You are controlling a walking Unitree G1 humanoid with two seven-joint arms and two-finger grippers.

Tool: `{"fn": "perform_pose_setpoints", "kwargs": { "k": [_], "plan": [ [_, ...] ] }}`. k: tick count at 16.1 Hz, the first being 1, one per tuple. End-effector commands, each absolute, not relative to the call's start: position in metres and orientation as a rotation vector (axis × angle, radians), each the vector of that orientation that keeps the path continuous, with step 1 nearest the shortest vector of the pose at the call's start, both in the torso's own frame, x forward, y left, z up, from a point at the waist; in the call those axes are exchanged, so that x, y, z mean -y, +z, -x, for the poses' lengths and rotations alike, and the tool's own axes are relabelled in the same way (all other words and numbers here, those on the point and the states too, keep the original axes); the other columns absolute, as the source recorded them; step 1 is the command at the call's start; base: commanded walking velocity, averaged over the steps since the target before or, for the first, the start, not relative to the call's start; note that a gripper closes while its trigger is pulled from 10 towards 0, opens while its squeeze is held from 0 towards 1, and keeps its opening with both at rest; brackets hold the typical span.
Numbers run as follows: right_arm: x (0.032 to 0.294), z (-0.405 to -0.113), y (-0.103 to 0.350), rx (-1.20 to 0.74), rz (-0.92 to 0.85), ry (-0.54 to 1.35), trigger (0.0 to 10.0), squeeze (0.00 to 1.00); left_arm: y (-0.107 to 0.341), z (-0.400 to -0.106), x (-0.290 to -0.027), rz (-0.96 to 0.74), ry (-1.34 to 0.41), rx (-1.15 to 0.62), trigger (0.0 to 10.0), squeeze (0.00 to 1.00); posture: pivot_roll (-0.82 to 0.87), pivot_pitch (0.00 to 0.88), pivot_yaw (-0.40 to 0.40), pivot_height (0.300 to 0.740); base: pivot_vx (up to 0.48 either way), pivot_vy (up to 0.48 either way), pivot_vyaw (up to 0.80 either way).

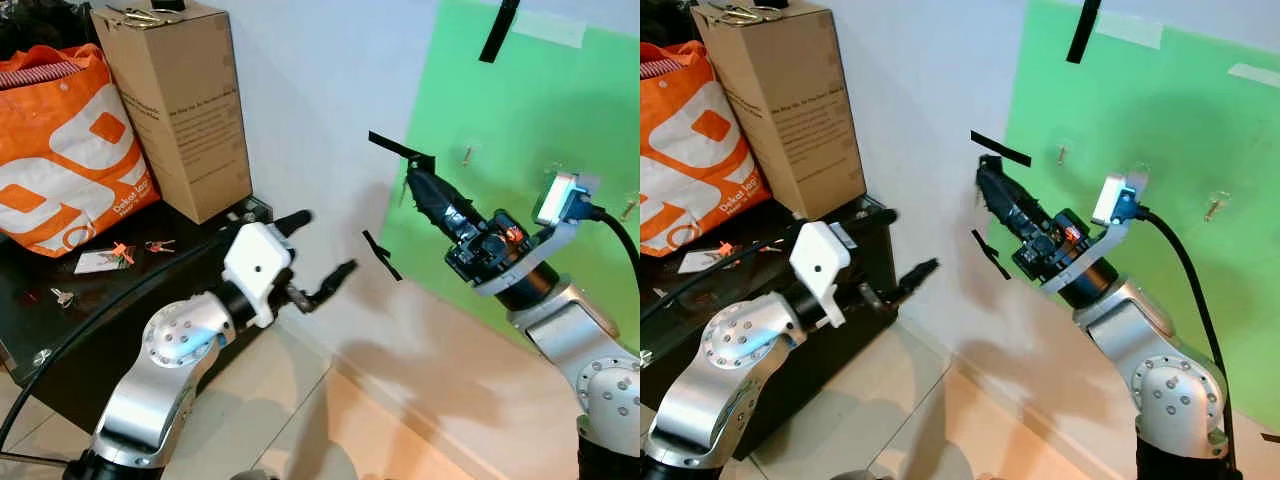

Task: Hang keys on a hook

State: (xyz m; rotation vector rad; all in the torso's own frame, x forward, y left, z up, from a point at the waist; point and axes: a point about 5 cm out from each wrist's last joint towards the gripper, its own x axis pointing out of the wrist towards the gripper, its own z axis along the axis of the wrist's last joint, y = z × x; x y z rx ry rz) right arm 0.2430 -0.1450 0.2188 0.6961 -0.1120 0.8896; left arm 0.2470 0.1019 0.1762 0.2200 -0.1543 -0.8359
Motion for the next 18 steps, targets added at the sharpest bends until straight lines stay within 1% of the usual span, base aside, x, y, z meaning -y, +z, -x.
{"fn": "perform_pose_setpoints", "kwargs": {
  "k": [1,2,3,4,6,9,12,15,16,18],
  "plan": [
    [0.143,-0.242,0.223,0.108,-0.678,0.926,10.0,0.0,0.182,-0.246,-0.096,-0.231,-0.859,0.182,10.0,0.0,-0.02,0.0,-0.005,0.74,0.0,0.0,0.0],
    [0.142,-0.243,0.223,0.101,-0.664,0.92,10.0,0.0,0.182,-0.247,-0.094,-0.228,-0.86,0.185,10.0,0.0,-0.03,0.0,-0.006,0.74,0.0,0.0,0.0],
    [0.144,-0.249,0.22,0.081,-0.646,0.866,10.0,0.0,0.181,-0.246,-0.094,-0.223,-0.864,0.173,10.0,0.0,-0.03,0.0,-0.006,0.74,0.0,0.0,0.0],
    [0.147,-0.261,0.212,0.031,-0.611,0.758,10.0,0.0,0.176,-0.245,-0.097,-0.232,-0.861,0.144,10.0,0.0,-0.03,0.0,-0.005,0.74,0.0,0.0,0.0],
    [0.151,-0.281,0.198,-0.064,-0.637,0.599,10.0,0.0,0.169,-0.246,-0.103,-0.257,-0.837,0.106,10.0,0.0,-0.03,0.0,-0.007,0.74,0.0,0.0,0.0],
    [0.152,-0.304,0.18,-0.171,-0.672,0.442,10.0,0.0,0.167,-0.249,-0.111,-0.281,-0.78,0.1,10.0,0.0,-0.02,0.0,-0.011,0.74,0.0,0.0,0.0],
    [0.151,-0.326,0.184,-0.153,-0.805,0.351,10.0,0.0,0.166,-0.246,-0.116,-0.288,-0.777,0.082,10.0,0.0,0.0,0.0,-0.017,0.74,0.0,0.0,0.0],
    [0.166,-0.335,0.187,-0.115,-0.85,0.254,10.0,0.0,0.164,-0.243,-0.117,-0.29,-0.779,0.069,10.0,0.0,0.0,0.0,-0.022,0.74,0.0,0.0,0.0],
    [0.171,-0.336,0.189,-0.101,-0.855,0.233,10.0,0.0,0.163,-0.242,-0.118,-0.29,-0.779,0.065,10.0,0.0,0.0,0.0,-0.023,0.74,0.0,0.0,0.0],
    [0.18,-0.333,0.191,-0.077,-0.8,0.22,10.0,0.0,0.16,-0.24,-0.119,-0.293,-0.782,0.053,10.0,0.0,0.0,0.0,-0.022,0.74,0.0,0.0,0.0]
  ]
}}
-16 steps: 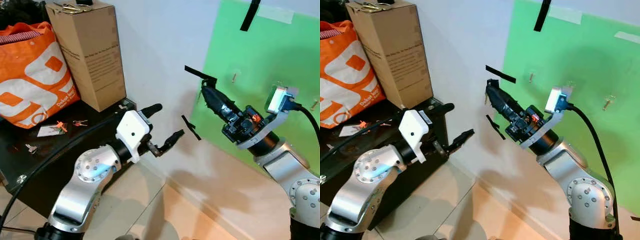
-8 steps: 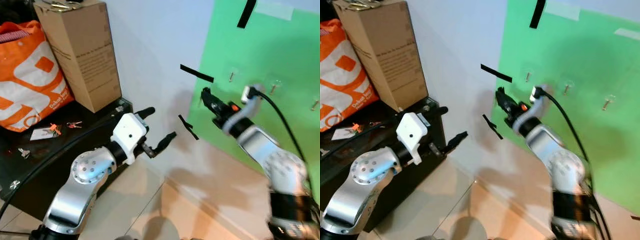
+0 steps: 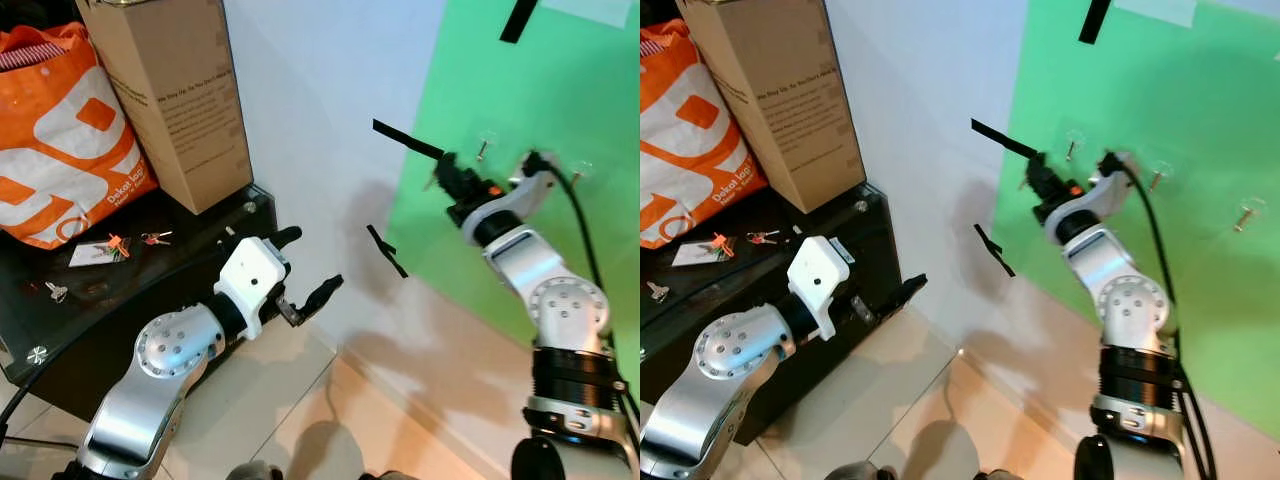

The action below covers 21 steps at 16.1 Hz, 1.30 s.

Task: Hang keys on a hook

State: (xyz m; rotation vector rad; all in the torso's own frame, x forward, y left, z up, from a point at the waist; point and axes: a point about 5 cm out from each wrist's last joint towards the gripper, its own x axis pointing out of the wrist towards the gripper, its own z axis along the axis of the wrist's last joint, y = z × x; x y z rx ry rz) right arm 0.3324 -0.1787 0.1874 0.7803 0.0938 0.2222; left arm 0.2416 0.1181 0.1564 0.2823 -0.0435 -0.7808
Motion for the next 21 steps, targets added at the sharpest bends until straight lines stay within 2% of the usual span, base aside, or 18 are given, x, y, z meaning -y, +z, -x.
{"fn": "perform_pose_setpoints", "kwargs": {
  "k": [1,3,7,13,14,17,21],
  "plan": [
    [0.182,-0.328,0.197,-0.041,-0.684,0.24,10.0,0.0,0.157,-0.239,-0.12,-0.295,-0.778,0.045,10.0,0.0,-0.01,0.0,-0.02,0.74,0.0,0.0,0.0],
    [0.182,-0.319,0.203,-0.005,-0.584,0.257,10.0,0.0,0.155,-0.239,-0.12,-0.29,-0.779,0.042,10.0,0.0,-0.01,0.0,-0.017,0.74,0.0,0.0,0.0],
    [0.185,-0.313,0.206,0.027,-0.285,0.169,10.0,0.0,0.155,-0.24,-0.12,-0.286,-0.787,0.044,10.0,0.0,-0.02,0.0,-0.012,0.74,0.0,0.0,0.0],
    [0.185,-0.309,0.206,0.066,-0.043,0.095,10.0,0.0,0.156,-0.239,-0.118,-0.282,-0.793,0.045,10.0,0.0,-0.02,0.0,-0.013,0.74,0.0,0.0,0.0],
    [0.184,-0.31,0.204,0.056,0.075,0.084,10.0,0.0,0.156,-0.239,-0.116,-0.281,-0.794,0.046,10.0,0.0,-0.02,0.0,-0.016,0.74,0.0,0.0,0.0],
    [0.191,-0.315,0.206,0.088,0.162,-0.018,10.0,0.0,0.157,-0.239,-0.115,-0.277,-0.792,0.046,10.0,0.0,-0.02,0.0,-0.02,0.74,0.0,0.0,0.0],
    [0.194,-0.317,0.208,0.115,0.332,-0.059,10.0,0.0,0.157,-0.239,-0.114,-0.27,-0.795,0.041,10.0,0.0,-0.01,0.0,-0.023,0.74,0.0,0.0,0.0]
  ]
}}
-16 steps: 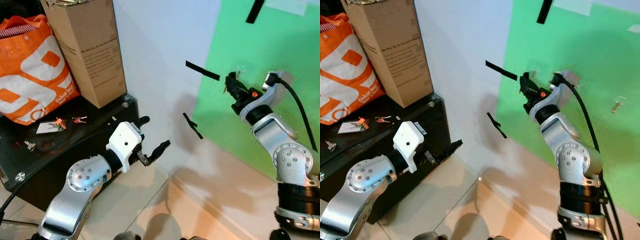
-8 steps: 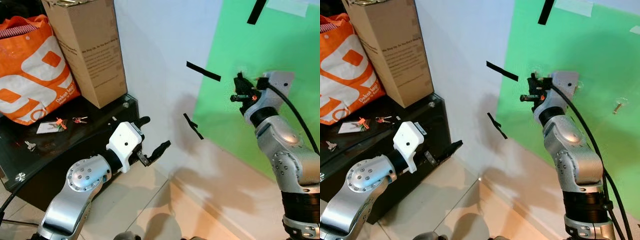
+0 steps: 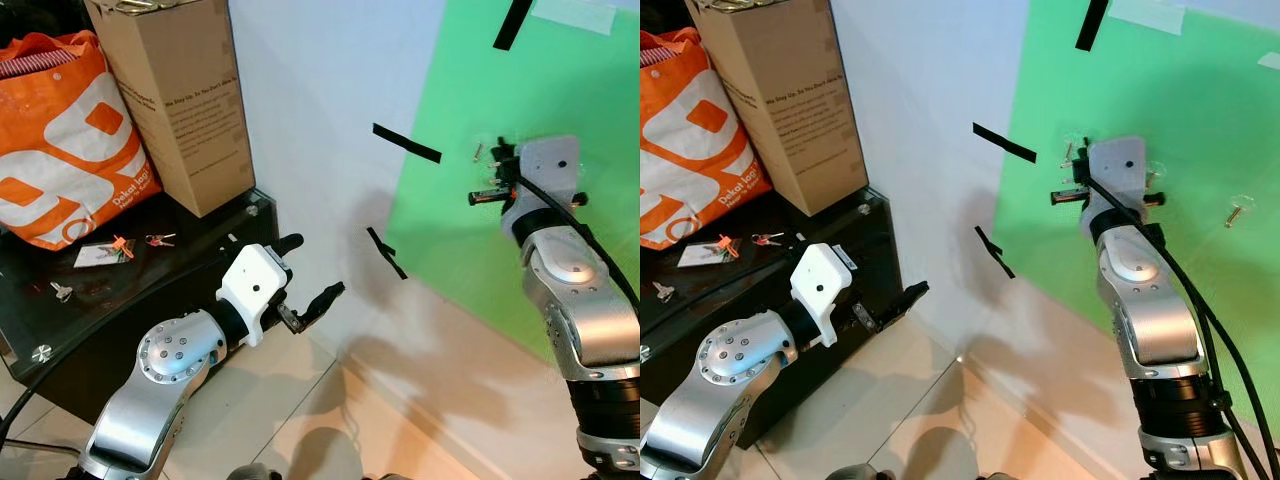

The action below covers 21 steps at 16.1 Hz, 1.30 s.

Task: Hang keys on a hook

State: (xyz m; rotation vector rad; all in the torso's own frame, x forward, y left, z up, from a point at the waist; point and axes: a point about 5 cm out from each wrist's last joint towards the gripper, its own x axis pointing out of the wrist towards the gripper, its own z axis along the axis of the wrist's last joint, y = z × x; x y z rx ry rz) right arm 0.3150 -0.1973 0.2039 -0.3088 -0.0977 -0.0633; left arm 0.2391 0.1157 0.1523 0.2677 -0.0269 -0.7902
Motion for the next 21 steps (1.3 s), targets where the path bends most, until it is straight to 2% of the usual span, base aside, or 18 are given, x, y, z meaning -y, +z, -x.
{"fn": "perform_pose_setpoints", "kwargs": {
  "k": [1,4,7,14,21],
  "plan": [
    [0.193,-0.318,0.208,0.122,0.332,-0.051,10.0,0.0,0.157,-0.239,-0.114,-0.27,-0.796,0.041,10.0,0.0,-0.01,0.0,-0.022,0.74,0.0,0.0,0.0],
    [0.181,-0.319,0.207,0.156,0.447,0.01,10.0,0.0,0.158,-0.239,-0.113,-0.269,-0.798,0.043,10.0,0.0,-0.01,0.0,-0.021,0.74,0.0,0.0,0.0],
    [0.172,-0.319,0.206,0.168,0.486,0.051,10.0,0.0,0.158,-0.239,-0.113,-0.268,-0.799,0.041,10.0,0.0,-0.01,0.0,-0.022,0.74,0.0,0.0,0.0],
    [0.186,-0.322,0.2,0.119,0.603,-0.007,10.0,0.0,0.158,-0.239,-0.112,-0.265,-0.802,0.04,10.0,0.0,-0.02,0.0,-0.022,0.74,0.0,0.0,0.0],
    [0.184,-0.323,0.194,0.097,0.654,0.025,10.0,0.0,0.159,-0.24,-0.111,-0.261,-0.805,0.042,10.0,0.0,-0.02,0.0,-0.025,0.74,0.0,0.0,0.0]
  ]
}}
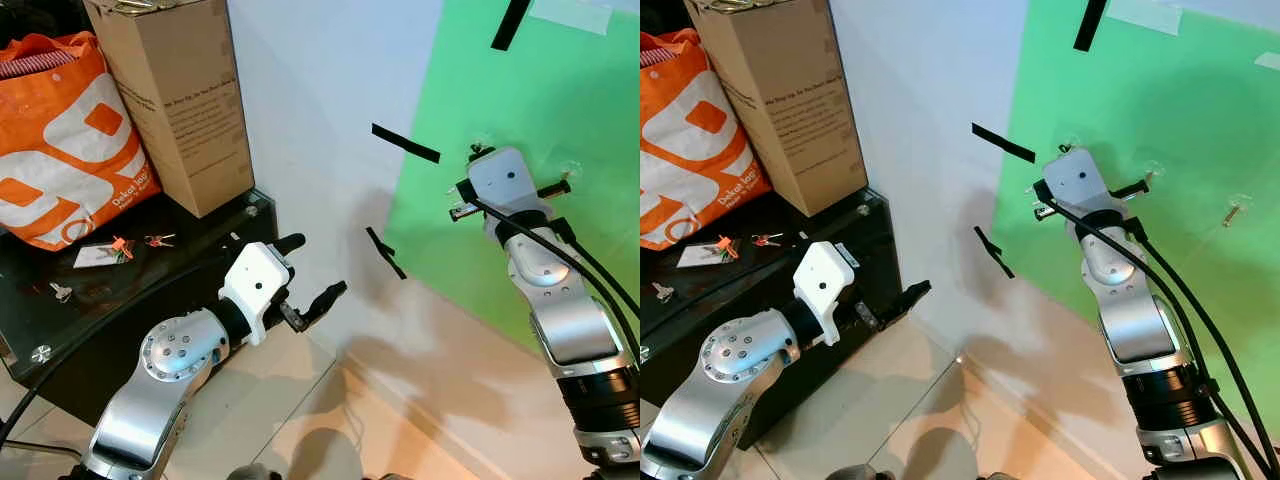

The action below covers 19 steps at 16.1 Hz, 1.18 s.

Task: Hang keys on a hook

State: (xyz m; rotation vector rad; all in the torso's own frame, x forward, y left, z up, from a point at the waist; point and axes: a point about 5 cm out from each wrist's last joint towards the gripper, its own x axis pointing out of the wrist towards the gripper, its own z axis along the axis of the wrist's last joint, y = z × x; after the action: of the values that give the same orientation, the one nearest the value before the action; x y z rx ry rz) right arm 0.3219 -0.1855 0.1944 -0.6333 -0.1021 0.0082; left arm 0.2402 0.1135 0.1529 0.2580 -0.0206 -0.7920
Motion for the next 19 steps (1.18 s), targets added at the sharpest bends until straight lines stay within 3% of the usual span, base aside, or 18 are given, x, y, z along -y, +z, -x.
{"fn": "perform_pose_setpoints", "kwargs": {
  "k": [1,4,10,19],
  "plan": [
    [0.185,-0.322,0.195,0.101,0.646,0.015,10.0,0.0,0.159,-0.239,-0.112,-0.261,-0.804,0.043,10.0,0.0,-0.01,0.0,-0.028,0.74,0.0,0.0,0.0],
    [0.194,-0.317,0.206,0.151,0.555,-0.007,10.0,0.0,0.159,-0.239,-0.114,-0.26,-0.8,0.042,10.0,0.0,-0.01,0.0,-0.029,0.74,0.0,0.0,0.0],
    [0.195,-0.309,0.199,0.117,0.563,0.031,10.0,0.0,0.149,-0.244,-0.128,-0.263,-0.794,0.024,10.0,0.0,-0.02,0.0,-0.026,0.74,0.0,0.0,0.0],
    [0.195,-0.309,0.187,0.044,0.63,0.06,10.0,0.0,0.128,-0.245,-0.126,-0.266,-0.802,0.013,10.0,0.0,-0.01,0.0,-0.033,0.74,0.0,0.0,0.0]
  ]
}}
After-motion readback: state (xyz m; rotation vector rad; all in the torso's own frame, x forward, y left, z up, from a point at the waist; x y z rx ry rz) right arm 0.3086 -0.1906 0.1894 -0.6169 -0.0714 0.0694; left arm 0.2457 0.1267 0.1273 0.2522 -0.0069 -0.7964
